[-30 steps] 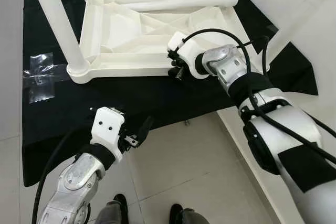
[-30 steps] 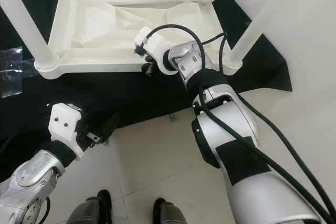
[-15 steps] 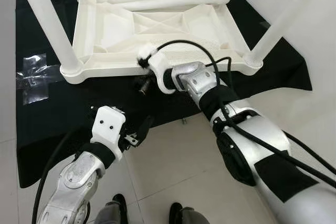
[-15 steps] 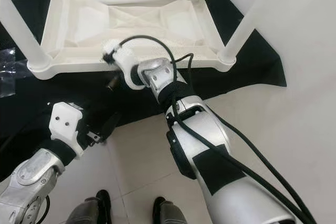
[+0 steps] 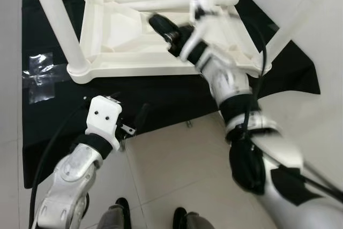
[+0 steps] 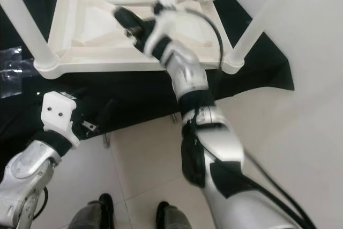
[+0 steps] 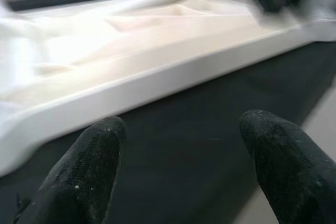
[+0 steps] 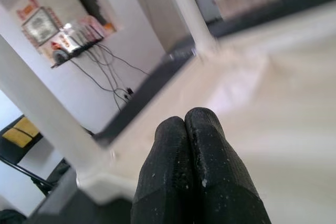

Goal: Building children table

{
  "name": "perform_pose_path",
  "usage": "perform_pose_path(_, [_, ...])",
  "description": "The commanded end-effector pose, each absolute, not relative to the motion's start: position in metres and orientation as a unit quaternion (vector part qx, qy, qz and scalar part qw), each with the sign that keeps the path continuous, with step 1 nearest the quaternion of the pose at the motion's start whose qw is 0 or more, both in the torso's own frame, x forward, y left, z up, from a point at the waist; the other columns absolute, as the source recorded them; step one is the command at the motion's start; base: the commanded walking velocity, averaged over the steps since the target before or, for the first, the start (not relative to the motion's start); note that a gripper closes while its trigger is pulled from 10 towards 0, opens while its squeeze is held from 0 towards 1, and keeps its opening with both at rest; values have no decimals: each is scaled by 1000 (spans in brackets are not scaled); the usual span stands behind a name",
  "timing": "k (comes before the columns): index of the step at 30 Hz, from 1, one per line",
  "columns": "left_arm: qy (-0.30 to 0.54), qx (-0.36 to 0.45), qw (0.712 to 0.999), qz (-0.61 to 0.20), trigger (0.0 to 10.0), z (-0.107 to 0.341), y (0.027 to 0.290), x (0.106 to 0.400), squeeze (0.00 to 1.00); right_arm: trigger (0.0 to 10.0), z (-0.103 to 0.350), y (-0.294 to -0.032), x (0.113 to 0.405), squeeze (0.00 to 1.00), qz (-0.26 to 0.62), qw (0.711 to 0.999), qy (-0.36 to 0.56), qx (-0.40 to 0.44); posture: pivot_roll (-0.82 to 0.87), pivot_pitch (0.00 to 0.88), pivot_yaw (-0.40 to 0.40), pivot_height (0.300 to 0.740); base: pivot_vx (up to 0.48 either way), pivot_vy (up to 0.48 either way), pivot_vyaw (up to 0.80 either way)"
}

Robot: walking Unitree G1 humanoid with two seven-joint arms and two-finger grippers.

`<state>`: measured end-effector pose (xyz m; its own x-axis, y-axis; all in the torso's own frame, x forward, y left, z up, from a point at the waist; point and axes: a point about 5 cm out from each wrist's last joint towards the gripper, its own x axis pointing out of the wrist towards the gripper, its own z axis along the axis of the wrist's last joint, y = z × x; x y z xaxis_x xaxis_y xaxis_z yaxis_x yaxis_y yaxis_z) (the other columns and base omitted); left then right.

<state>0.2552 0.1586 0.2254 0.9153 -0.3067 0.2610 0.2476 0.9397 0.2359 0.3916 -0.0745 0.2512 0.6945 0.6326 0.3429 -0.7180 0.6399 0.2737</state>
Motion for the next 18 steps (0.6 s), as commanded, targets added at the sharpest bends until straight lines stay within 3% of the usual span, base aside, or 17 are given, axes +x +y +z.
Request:
perform_pose_path(1, [-137, 99, 976, -141, 10000, 221, 164, 255, 0, 10000, 265, -73, 389, 0, 373, 896, -138, 198, 162, 232, -114, 740, 356, 0, 781])
perform_pose_path(4, [-146, 104, 974, -138, 10000, 226, 169, 257, 0, 10000, 251, -82, 391, 0, 333, 917, -109, 189, 159, 220, -108, 740, 394, 0, 669])
perform_pose_path(11, [-153, 108, 972, -142, 10000, 230, 170, 261, 0, 10000, 247, -83, 385, 0, 334, 919, -133, 164, 158, 204, -96, 740, 428, 0, 566])
perform_pose_path(12, [-152, 107, 972, -147, 10000, 229, 168, 261, 0, 10000, 244, -81, 385, 0, 332, 925, -123, 136, 157, 203, -96, 740, 428, 0, 0])
perform_pose_path(18, [-145, 98, 968, -178, 10000, 224, 155, 260, 0, 10000, 244, -84, 383, 0, 324, 928, -109, 147, 161, 204, -97, 740, 421, 0, 0])
